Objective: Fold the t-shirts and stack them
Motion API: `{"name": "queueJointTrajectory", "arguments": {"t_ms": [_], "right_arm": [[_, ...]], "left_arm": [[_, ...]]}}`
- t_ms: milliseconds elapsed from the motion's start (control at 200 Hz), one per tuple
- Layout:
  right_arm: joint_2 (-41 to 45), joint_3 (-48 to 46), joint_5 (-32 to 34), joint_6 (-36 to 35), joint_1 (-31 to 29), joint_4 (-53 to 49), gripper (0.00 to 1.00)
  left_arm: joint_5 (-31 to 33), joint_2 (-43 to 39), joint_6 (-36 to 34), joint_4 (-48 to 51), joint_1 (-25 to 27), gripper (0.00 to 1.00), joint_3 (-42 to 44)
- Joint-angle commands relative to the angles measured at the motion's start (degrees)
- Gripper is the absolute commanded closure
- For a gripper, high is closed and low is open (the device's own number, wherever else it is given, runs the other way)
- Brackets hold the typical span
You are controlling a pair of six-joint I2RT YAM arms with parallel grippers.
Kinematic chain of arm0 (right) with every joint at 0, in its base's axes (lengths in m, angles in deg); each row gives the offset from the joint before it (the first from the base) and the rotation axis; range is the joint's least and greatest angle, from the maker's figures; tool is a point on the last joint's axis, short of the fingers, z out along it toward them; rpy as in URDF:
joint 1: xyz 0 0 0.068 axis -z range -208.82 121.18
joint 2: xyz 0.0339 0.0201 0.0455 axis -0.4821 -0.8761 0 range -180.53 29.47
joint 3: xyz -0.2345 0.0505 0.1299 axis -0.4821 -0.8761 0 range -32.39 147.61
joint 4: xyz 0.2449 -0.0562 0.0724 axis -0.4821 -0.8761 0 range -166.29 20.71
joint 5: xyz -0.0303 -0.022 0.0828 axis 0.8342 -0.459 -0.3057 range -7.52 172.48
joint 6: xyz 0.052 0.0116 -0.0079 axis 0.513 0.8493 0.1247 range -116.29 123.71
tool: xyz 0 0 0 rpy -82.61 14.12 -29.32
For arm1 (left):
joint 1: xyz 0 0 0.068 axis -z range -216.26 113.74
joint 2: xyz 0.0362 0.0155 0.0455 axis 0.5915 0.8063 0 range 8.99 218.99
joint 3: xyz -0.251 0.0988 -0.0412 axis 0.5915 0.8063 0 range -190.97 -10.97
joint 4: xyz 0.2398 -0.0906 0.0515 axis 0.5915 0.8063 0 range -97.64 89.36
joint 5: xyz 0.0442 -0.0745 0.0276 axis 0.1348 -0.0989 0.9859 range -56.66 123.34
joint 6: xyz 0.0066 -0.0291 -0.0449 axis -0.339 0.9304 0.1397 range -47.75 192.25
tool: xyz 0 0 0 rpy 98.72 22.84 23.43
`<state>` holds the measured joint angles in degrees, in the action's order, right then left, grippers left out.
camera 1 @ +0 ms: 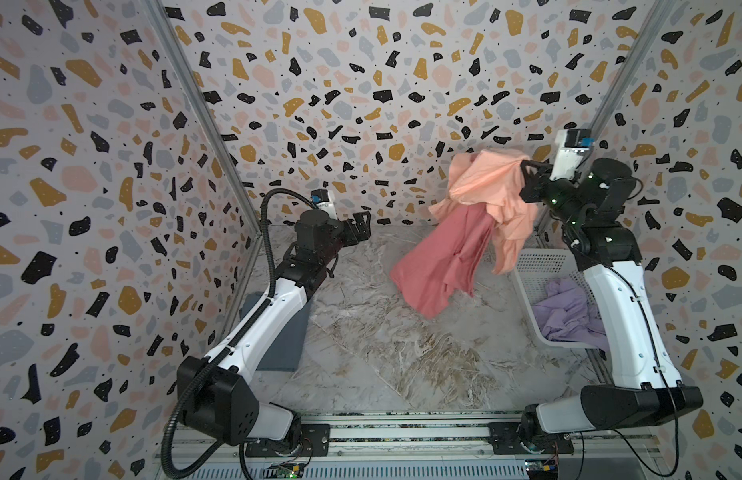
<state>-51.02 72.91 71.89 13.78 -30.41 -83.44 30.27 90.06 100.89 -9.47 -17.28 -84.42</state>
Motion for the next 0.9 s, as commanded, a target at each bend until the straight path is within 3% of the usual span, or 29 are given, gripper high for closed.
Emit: {"name": "queueJointTrajectory", "arguments": {"t_ms": [0, 220, 380, 451, 616, 661, 711, 731, 896], "right_arm": [[6.0, 5.9, 10.3, -7.5, 3.9, 8.4, 1.00], [9.1, 5.8, 18.0, -14.7, 6.6, 8.0, 1.00], [11.1, -0.1, 22.9, -17.1, 6.7, 9.0, 1.00], [11.5, -5.4, 22.6, -14.7, 6.8, 6.1, 1.00], [15.5, -28.5, 23.0, -6.1, 7.0, 6.4, 1.00], [15.2, -32.6, 22.0, -4.4, 7.0, 5.1, 0.78], [13.9, -34.2, 20.8, -3.4, 6.9, 1.8, 0.36], [13.3, -34.0, 20.4, -2.9, 6.9, 0.3, 0.27], [13.7, -30.9, 16.5, -3.9, 7.1, -2.0, 0.17]], "left_arm": [[-1.6, -0.2, 1.1, -3.2, 0.2, 0.00, 0.4], [-1.8, -0.3, 2.5, -4.4, 0.1, 0.00, 2.0], [-2.0, -0.2, 2.4, -4.1, 0.1, 0.00, 2.2], [-2.0, -0.1, 2.2, -3.8, 0.1, 0.00, 2.2], [-2.2, -0.2, 2.5, -3.5, 0.1, 0.00, 3.4], [-2.4, -0.2, 2.3, -3.0, 0.1, 0.00, 3.5], [-2.4, -0.1, 1.8, -2.1, 0.1, 0.00, 3.2], [-2.4, 0.0, 1.5, -1.8, 0.1, 0.00, 3.1], [-2.6, 0.9, 0.2, -0.2, 0.1, 0.00, 1.6]]}}
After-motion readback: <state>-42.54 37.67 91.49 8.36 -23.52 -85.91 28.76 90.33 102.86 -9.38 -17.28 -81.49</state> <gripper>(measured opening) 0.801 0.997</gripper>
